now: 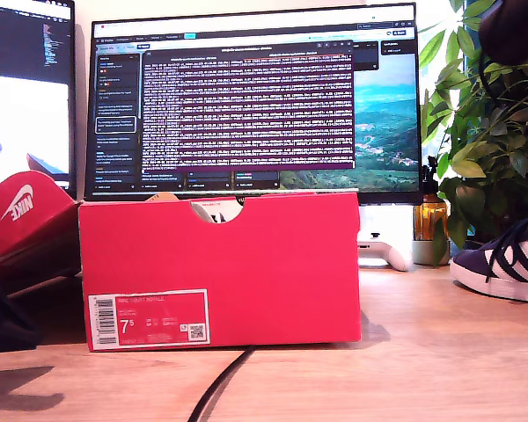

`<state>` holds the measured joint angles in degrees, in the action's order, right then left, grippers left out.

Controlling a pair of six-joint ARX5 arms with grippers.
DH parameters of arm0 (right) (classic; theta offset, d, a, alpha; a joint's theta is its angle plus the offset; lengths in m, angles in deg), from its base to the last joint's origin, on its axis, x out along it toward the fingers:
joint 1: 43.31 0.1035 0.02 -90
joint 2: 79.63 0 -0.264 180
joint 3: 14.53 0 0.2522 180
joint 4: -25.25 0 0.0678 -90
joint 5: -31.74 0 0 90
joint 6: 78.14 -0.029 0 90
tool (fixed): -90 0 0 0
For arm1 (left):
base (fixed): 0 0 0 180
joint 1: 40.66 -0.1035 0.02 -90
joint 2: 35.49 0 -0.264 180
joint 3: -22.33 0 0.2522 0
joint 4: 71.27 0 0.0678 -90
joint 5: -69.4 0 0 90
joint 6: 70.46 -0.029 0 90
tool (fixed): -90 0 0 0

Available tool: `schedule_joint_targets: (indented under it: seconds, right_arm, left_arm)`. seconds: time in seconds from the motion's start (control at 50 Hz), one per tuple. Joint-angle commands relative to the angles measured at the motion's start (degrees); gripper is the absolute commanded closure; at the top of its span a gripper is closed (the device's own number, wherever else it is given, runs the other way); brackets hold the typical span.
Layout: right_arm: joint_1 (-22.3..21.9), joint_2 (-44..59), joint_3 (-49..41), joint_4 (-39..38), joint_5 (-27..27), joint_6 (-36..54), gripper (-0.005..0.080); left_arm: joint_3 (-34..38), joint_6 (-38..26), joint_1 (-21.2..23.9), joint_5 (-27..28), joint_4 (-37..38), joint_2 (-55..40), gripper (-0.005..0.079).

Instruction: Pack the blue shoes by picking the first shoe and placing it inside the red shoebox, left side, then picking and rotating the second shoe and placing it in the shoebox

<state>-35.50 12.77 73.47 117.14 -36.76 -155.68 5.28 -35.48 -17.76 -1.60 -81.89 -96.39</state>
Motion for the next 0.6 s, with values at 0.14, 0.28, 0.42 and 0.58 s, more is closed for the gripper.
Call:
schedule_joint_targets:
  seconds: [0.14,0.28,0.42,0.58]
  right_arm:
    - [-1.25,-0.85,-5.01,-0.83,0.22,-3.96,0.0172]
    - [-1.6,-0.76,-7.43,-4.85,-0.24,-3.93,0.0183]
    - [-1.97,-0.72,-9.53,-8.31,-0.61,-4.07,0.0184]
    - [-3.13,-0.7,-12.39,-13.14,-3.17,-4.15,0.0439]
  left_arm:
    - [1.11,-0.5,0.15,0.0,-0.44,-0.26,0.0762]
    - [1.11,-0.52,0.15,0.0,-0.44,-0.26,0.0762]
    - [1.11,-0.52,0.15,0.0,-0.44,-0.26,0.0762]
    - [1.11,-0.52,0.15,0.0,-0.44,-0.26,0.0762]
